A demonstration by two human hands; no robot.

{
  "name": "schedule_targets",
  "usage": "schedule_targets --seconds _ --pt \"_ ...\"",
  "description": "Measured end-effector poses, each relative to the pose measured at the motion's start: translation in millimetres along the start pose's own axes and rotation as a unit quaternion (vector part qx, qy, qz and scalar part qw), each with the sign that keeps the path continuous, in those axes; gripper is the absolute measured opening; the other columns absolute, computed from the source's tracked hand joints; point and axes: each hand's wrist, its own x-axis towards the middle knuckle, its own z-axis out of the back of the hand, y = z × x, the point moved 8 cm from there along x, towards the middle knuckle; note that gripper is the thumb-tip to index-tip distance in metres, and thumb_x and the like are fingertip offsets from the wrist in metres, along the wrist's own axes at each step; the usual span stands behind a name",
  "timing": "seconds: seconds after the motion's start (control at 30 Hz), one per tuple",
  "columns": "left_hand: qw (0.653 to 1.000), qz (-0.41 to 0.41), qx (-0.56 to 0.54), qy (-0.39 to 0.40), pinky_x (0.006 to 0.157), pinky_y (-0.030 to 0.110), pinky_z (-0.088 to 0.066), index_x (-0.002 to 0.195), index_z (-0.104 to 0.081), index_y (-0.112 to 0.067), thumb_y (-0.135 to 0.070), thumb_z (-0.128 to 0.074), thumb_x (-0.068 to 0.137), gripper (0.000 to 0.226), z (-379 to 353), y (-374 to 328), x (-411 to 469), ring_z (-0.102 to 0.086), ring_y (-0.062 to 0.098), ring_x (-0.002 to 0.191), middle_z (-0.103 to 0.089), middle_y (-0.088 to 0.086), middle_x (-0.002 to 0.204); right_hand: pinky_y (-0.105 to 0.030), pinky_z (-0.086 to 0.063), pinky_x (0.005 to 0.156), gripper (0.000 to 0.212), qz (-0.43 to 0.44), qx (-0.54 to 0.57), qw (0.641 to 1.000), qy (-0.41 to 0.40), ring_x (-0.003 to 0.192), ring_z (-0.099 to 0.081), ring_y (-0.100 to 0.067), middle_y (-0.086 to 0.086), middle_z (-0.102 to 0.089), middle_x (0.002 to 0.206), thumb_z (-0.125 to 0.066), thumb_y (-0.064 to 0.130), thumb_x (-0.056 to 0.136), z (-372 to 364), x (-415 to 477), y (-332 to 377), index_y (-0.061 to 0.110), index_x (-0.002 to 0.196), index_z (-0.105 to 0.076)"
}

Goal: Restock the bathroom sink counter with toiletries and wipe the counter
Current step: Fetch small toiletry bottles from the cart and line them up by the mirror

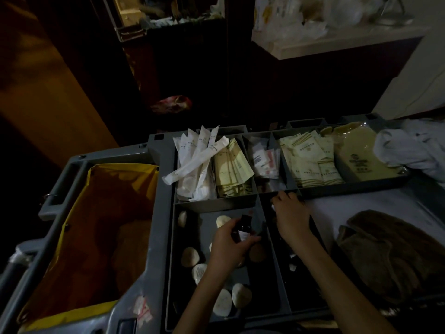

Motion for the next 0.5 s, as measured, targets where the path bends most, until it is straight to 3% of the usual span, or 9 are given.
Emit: schedule_targets --seconds 0.1,0.2,0.3,0.4,0.5 --pt "1.000 0.012 -0.029 0.003 0.065 0.022 -0.052 0.085 -0.065 -0.025 -0.018 -0.076 0.081 0.013 -2 -2 0 -0.068 0.009 0.072 -0.070 -0.008 0.073 -0.030 -0.046 0.049 0.022 -0.020 0.008 0.999 -0.024 0.060 -0.062 -0.031 -0.009 -0.064 0.058 -0.086 0.005 0.052 -7 1 -7 0.008 0.063 -0.068" --pt "0.998 0.028 -0.057 0.001 0.058 0.021 -0.051 0.090 -0.065 -0.023 -0.020 -0.070 0.086 0.007 -2 -2 0 -0.069 0.012 0.068 -0.073 -0.001 0.079 -0.029 -0.043 0.045 0.027 0.010 0.058 0.997 -0.049 0.049 -0.057 -0.030 -0.009 -0.057 0.049 -0.082 -0.003 0.051 -10 0 -7 0.009 0.055 -0.058" --pt "0.998 0.030 -0.052 0.003 0.057 0.024 -0.050 0.092 -0.063 -0.025 -0.021 -0.070 0.086 0.010 -2 0 0 -0.068 0.017 0.066 -0.072 0.002 0.080 -0.035 -0.044 0.057 0.012 0.026 0.100 0.994 -0.020 0.062 -0.062 -0.035 -0.014 -0.063 0.065 -0.067 -0.006 0.068 -14 0 -9 0.005 0.066 -0.063" --pt "0.998 0.022 -0.055 0.007 0.061 0.022 -0.050 0.089 -0.061 -0.024 -0.012 -0.075 0.080 0.021 -2 -2 1 -0.065 0.009 0.067 -0.067 -0.006 0.073 -0.035 -0.043 0.071 0.011 0.013 0.147 0.989 0.001 0.085 -0.063 -0.035 -0.016 -0.067 0.090 -0.059 -0.002 0.079 -20 1 -17 0.003 0.087 -0.065" --pt "0.999 0.011 -0.042 0.018 0.074 0.028 -0.053 0.104 -0.061 -0.014 -0.007 -0.074 0.081 0.028 -2 -2 2 -0.065 0.008 0.081 -0.068 -0.003 0.089 -0.036 -0.047 0.075 0.015 0.005 0.187 0.982 0.015 0.095 -0.062 -0.033 -0.014 -0.066 0.099 -0.054 0.004 0.086 -24 -2 -21 0.003 0.099 -0.062"
